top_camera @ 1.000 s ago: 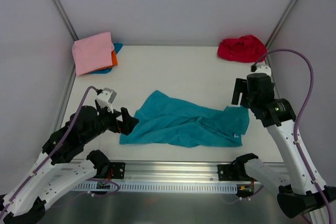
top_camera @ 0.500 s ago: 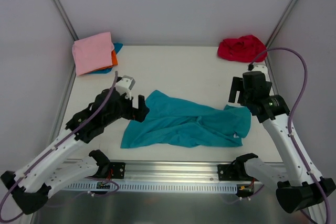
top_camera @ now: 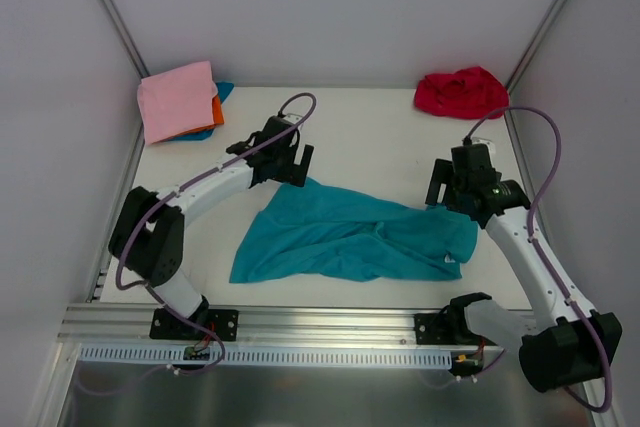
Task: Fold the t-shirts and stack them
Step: Flatten out the tshirt
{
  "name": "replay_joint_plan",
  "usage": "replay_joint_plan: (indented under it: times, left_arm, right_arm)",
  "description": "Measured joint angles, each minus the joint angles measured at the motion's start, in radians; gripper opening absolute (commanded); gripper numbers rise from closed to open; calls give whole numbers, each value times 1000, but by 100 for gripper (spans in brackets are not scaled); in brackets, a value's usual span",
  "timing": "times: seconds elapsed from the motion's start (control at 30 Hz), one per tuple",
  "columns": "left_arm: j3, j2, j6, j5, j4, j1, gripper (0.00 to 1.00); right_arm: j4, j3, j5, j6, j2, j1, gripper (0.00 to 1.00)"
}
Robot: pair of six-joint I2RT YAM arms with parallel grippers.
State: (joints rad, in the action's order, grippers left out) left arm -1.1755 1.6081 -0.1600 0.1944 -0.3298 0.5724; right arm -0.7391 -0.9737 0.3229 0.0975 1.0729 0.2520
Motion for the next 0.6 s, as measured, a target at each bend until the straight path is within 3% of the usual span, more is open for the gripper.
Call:
replay_joint_plan:
  times: [0.37, 0.6]
  left_arm:
    - [-69, 260, 38, -44, 67, -18, 95]
    - [-82, 327, 48, -95, 106, -18, 94]
  right_arm:
    - [0, 77, -49, 22, -113, -2, 92]
    - [-10, 77, -49, 21, -140, -3, 93]
